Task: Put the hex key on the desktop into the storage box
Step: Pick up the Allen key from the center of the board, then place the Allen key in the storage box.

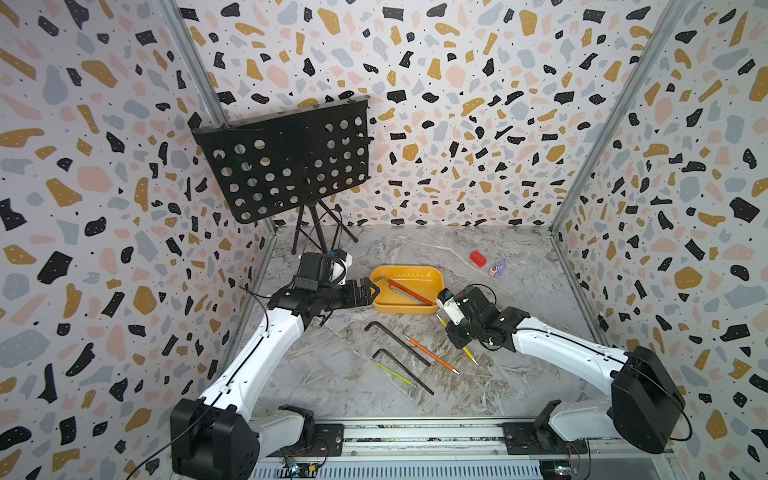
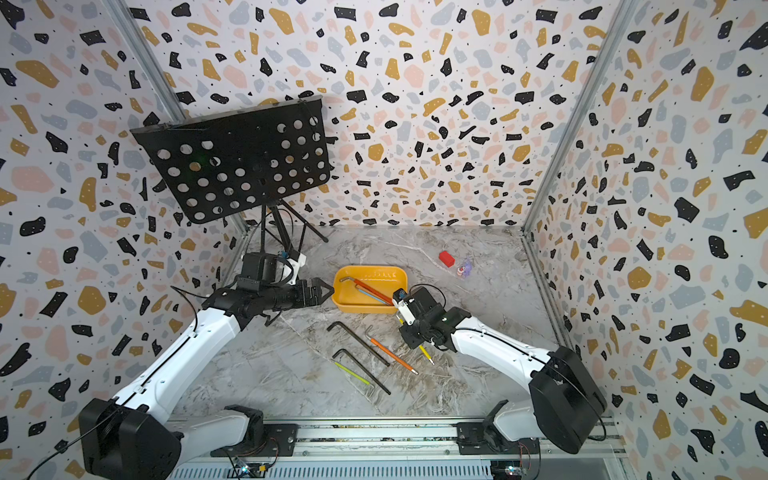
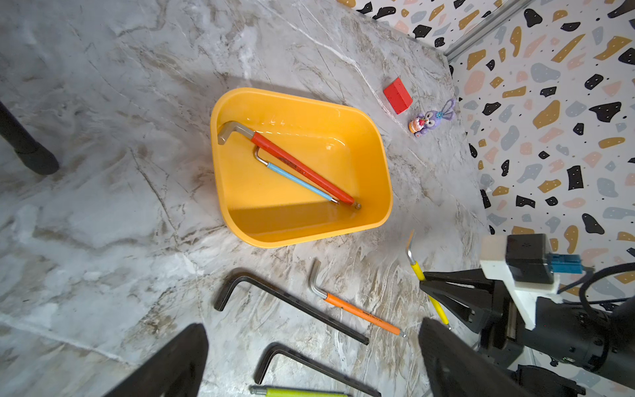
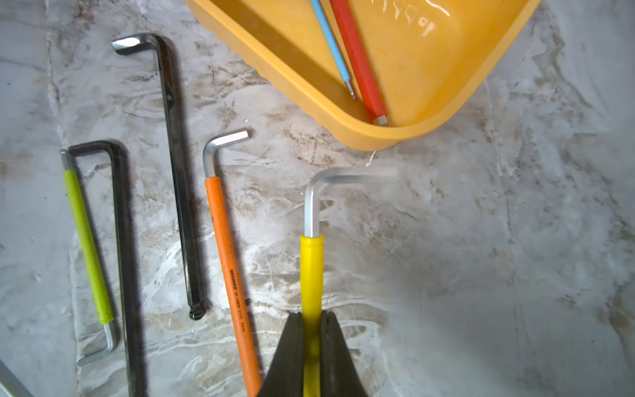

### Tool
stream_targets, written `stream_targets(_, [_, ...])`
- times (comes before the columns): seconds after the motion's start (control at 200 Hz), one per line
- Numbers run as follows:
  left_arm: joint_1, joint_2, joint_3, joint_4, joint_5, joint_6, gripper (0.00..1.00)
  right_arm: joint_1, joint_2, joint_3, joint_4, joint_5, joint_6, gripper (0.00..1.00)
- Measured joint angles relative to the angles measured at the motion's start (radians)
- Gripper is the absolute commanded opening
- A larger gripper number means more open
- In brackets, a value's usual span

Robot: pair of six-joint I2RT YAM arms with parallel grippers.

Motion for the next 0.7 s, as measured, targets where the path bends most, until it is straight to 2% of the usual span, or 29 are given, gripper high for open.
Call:
stream_targets(0.461, [0.000,0.039,0.004,0.000,0.058,-0.004,1.00,0.000,-0.034,0.046,-0.031,0.061,-0.056,0.00])
stream_targets(0.701, [0.000,0.119,0.118,0.010,0.107,-0.050,1.00,-0.023,0.001,0.130,-0.024,0.053,-0.086,0.00])
